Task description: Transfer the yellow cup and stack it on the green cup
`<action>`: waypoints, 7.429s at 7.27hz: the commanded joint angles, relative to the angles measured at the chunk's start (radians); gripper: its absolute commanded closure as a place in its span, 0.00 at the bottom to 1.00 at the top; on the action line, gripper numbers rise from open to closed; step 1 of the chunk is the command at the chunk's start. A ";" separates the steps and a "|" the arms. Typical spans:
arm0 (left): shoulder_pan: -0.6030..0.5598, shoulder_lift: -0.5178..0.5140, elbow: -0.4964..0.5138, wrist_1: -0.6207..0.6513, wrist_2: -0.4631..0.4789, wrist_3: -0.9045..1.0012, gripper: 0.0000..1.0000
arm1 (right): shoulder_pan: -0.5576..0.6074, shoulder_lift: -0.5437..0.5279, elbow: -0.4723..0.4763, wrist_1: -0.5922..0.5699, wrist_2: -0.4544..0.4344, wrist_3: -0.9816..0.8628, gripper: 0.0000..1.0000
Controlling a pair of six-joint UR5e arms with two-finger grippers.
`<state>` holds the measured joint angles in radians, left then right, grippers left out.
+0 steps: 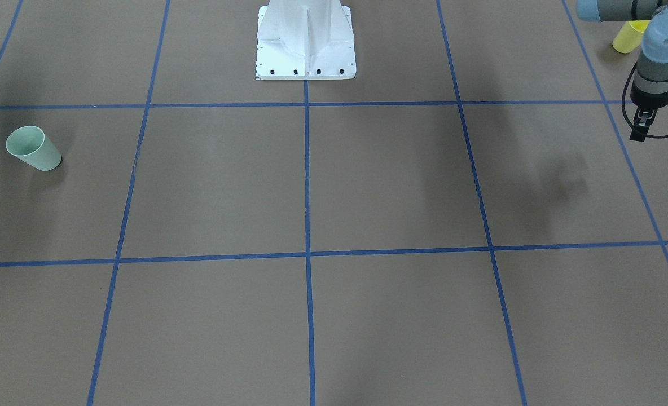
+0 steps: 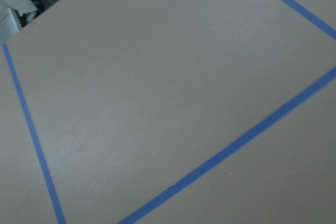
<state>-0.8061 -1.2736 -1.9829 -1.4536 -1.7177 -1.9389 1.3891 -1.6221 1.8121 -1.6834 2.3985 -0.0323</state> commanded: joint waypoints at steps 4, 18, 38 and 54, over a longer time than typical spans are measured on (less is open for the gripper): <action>0.204 0.006 0.013 0.461 0.014 -0.591 0.00 | -0.042 0.005 0.007 0.051 -0.004 -0.001 0.00; 0.576 0.080 0.322 0.217 -0.345 -1.000 0.00 | -0.050 -0.016 0.004 0.111 -0.044 -0.001 0.00; 0.688 0.413 0.277 -0.037 -0.103 -0.984 0.79 | -0.053 0.001 0.023 0.113 -0.047 0.000 0.00; 0.237 -0.294 0.347 -0.637 0.968 0.330 0.78 | -0.056 0.037 -0.033 0.111 -0.022 0.052 0.00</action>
<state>-0.5569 -1.4236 -1.6541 -2.0587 -0.7511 -1.7467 1.3331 -1.5974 1.7812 -1.5723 2.3659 0.0192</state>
